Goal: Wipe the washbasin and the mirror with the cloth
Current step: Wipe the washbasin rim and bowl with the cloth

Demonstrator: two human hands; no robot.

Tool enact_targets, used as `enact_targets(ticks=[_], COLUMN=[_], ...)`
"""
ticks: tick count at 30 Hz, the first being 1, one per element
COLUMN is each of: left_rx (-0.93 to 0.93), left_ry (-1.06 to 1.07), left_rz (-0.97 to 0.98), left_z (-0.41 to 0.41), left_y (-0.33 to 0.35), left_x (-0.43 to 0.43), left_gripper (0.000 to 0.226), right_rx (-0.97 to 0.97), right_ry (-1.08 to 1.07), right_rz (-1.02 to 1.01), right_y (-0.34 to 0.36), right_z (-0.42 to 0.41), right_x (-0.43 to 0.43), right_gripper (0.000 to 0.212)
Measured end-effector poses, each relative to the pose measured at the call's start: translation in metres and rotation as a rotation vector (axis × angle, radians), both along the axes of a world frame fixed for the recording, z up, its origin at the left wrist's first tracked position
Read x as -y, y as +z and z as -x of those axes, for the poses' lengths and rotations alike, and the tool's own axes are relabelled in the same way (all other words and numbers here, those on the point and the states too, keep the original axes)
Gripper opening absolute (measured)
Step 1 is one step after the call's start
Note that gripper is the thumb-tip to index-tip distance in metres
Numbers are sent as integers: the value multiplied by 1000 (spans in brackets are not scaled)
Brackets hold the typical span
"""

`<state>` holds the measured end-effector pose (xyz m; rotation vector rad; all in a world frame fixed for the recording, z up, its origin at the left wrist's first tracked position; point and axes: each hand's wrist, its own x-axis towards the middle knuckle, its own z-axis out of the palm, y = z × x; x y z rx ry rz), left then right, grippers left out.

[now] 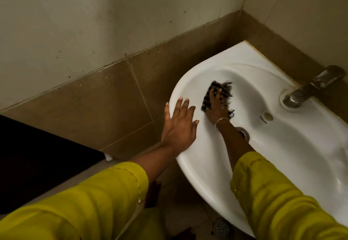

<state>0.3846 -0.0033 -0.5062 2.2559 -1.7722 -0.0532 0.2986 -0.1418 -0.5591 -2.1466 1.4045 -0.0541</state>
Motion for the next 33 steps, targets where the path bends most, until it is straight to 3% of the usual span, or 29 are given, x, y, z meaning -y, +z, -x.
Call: enact_targets(ticks=[5, 10, 15, 28, 31, 33], left_rx=[-33, -80, -87, -82, -72, -68], left_ry=[2, 5, 24, 36, 37, 38], left_rz=[22, 23, 4, -1, -5, -19], left_z=[1, 1, 2, 2, 3, 2], left_y=[0, 2, 2, 1, 0, 0], left_x=[1, 0, 0, -1, 0, 0], left_gripper=[59, 67, 70, 75, 77, 73], right_rx=[379, 304, 581, 68, -70, -272], right_ry=[100, 79, 138, 320, 353, 453], right_rz=[-140, -360, -584, -698, -573, -443], right_y=[5, 19, 35, 66, 69, 70], right_z=[-4, 3, 28, 153, 190, 209], right_x=[-42, -73, -108, -144, -142, -134], right_gripper=[53, 43, 61, 52, 50, 48])
